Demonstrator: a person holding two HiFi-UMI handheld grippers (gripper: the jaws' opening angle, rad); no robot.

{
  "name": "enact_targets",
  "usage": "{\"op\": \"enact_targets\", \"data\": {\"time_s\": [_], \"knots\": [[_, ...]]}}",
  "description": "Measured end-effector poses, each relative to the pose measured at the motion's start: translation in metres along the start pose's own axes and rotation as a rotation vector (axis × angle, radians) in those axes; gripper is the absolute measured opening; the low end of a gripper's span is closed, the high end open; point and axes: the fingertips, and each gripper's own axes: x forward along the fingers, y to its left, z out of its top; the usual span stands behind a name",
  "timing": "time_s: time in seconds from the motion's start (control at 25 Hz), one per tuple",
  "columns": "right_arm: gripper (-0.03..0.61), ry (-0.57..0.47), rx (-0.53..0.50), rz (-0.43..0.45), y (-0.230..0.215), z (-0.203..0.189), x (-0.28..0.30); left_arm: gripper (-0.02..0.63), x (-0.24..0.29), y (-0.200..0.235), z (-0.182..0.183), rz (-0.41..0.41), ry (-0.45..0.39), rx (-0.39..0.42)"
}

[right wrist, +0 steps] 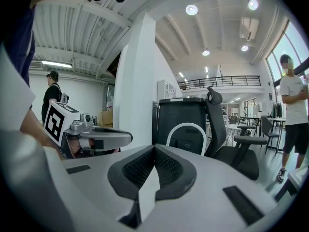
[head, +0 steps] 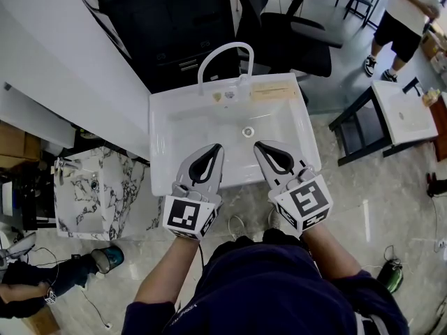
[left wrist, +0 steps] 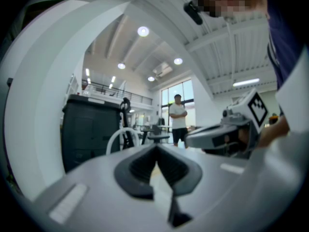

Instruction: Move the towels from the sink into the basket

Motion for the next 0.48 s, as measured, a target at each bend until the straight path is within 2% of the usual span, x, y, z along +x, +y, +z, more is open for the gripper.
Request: {"op": "enact_targets", "data": {"time_s": [0.48], "knots": [[0.009,0.007,0.006,0.002,0.0042,-0.0030,-0.0005,0.008,-0.0037,0.0003,-0.0008,0.005,0.003,0.000]]}}
